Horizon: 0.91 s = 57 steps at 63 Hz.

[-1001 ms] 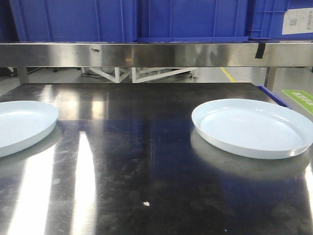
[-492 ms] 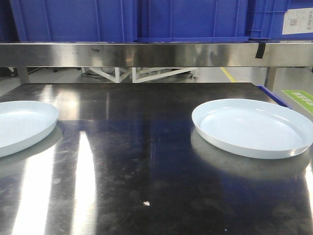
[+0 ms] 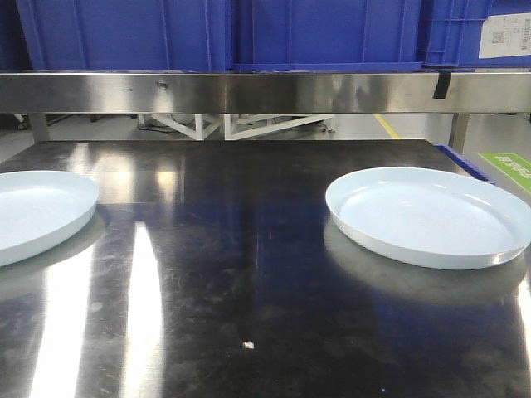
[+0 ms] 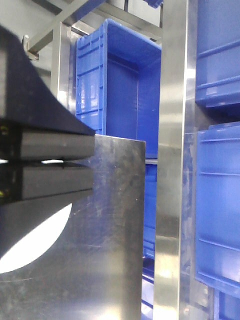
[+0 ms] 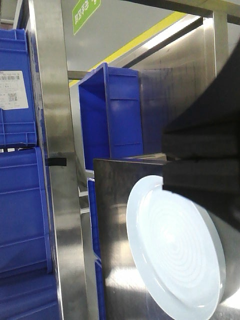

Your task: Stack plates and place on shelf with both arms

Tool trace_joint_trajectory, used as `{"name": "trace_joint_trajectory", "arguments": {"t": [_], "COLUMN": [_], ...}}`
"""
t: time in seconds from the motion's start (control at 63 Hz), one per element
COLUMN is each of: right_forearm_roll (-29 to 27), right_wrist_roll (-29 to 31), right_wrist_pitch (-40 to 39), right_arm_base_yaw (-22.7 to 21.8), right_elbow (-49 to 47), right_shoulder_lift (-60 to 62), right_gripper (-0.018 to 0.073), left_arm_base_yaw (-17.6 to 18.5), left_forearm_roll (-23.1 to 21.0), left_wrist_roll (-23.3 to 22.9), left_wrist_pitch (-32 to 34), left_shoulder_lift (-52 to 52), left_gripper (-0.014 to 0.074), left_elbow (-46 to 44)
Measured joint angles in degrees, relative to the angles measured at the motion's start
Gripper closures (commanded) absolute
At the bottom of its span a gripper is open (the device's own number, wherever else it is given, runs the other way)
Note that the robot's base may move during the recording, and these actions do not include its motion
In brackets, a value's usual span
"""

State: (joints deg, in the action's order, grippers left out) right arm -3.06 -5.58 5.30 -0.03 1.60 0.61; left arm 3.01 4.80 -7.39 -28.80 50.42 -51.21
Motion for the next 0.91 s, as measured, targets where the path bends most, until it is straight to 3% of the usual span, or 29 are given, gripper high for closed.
{"name": "trace_joint_trajectory", "arguments": {"t": [0.905], "right_forearm_roll": [0.0], "right_wrist_roll": [0.0], "right_wrist_pitch": [0.0], "right_arm_base_yaw": [0.0], "right_elbow": [0.0], "right_shoulder_lift": [0.0], "right_gripper": [0.0511], "left_arm_base_yaw": [0.0], "left_forearm_roll": [-3.39], "left_wrist_roll": [0.0], "left_wrist_pitch": [0.52], "left_shoulder_lift": [0.38], "left_gripper": [0.0507], "left_elbow": [-0.03]}}
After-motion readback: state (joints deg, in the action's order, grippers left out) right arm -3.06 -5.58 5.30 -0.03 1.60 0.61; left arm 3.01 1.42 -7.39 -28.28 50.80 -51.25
